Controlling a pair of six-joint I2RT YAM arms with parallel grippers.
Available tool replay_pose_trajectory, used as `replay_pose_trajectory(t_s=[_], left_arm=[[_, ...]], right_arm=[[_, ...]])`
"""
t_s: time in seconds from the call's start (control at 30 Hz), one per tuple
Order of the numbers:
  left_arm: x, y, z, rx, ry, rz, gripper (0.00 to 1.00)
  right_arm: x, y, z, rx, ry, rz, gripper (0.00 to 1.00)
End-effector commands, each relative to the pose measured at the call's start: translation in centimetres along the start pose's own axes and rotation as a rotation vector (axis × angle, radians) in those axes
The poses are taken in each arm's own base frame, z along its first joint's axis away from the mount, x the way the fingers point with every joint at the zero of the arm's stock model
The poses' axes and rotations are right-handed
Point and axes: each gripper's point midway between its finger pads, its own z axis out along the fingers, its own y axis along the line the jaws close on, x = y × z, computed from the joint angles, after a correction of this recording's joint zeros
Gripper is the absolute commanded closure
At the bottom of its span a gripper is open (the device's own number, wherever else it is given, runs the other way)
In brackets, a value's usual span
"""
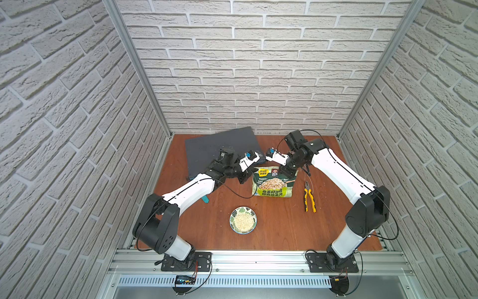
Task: Pour the oats into the breakfast bowl
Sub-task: Close the oats bag at the center of the board.
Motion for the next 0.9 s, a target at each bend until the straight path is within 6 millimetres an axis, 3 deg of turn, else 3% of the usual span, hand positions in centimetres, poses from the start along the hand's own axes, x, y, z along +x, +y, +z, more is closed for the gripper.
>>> replay_pose_trajectory(t_s=[0.0, 0.07, 0.1, 0.17, 0.33, 0.53, 0.73, 0.87], left_arm=[[-1.4, 0.2, -0.7, -0.017, -0.043, 0.028, 1.00], [-1.5, 0.2, -0.6, -0.014, -0.041, 0.026, 1.00], [-1.5, 0.2, -0.5, -0.009, -0.040, 0.026, 1.00], [-1.6, 0.1, -0.3, -0.004, -0.039, 0.029, 0.96], [-1.9, -0.5, 0.6, 0.023, -0.041, 0.065, 0.73], [-2.4, -1.1, 1.9, 0.062, -0.041, 0.095, 0.63], [-2.6, -1.9, 3.4, 0.115, -0.033, 0.108, 0.63], [-3.0, -2.0, 3.9, 0.127, -0.044, 0.114, 0.83]], right_arm=[[1.1, -1.1, -2.3, 0.062, -0.001, 0.033, 0.94], [1.1, -1.4, -2.5, 0.084, -0.004, 0.040, 0.81], [1.2, -1.4, -2.5, 0.085, -0.005, 0.038, 0.82], [1.1, -1.1, -2.5, 0.067, -0.013, 0.035, 0.96], [0.6, -0.5, -2.6, 0.037, -0.046, 0.034, 0.97], [0.3, -0.1, -2.5, 0.014, -0.062, 0.034, 0.97], [0.3, -0.1, -2.5, 0.018, -0.065, 0.034, 0.97], [0.4, -0.2, -2.4, 0.019, -0.059, 0.035, 0.97]])
